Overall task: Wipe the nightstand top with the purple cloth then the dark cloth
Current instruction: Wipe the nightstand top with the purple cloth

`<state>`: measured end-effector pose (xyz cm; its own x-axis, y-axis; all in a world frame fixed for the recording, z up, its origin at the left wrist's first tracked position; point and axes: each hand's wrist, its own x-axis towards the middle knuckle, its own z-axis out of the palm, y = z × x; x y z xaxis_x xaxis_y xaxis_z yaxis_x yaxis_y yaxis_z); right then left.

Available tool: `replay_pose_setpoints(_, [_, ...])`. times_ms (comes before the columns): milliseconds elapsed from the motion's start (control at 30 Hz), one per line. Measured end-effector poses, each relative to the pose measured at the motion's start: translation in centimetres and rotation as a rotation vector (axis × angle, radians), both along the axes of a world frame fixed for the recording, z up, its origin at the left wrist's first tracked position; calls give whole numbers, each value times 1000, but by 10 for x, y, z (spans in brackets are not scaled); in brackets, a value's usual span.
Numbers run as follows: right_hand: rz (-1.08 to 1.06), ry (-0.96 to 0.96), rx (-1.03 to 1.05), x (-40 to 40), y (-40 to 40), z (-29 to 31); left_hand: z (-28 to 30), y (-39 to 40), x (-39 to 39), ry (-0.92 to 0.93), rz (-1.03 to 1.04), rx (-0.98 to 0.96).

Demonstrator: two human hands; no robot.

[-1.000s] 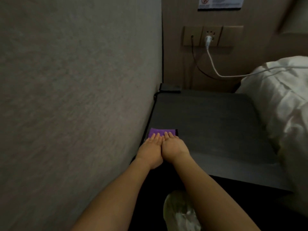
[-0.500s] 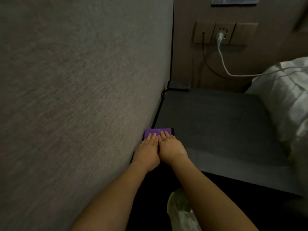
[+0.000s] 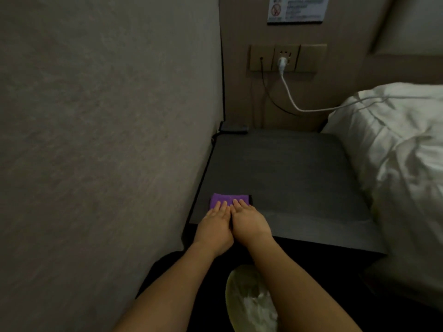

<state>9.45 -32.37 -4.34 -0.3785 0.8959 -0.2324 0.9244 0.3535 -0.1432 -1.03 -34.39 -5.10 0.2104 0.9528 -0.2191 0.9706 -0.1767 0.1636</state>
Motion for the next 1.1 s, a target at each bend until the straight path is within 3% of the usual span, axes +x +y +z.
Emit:
replay_pose_setpoints(400, [-252,-46,27,158,-11,2,3,15,153,-109,-250,-11])
replay_pose_setpoints(633, [-406,-67,43,240,-3,2,2,37,238,-46,-405,-17])
replay_pose_setpoints(1100, [-482,-102,11,254,5,8,7,52,260,-53,-448,-55])
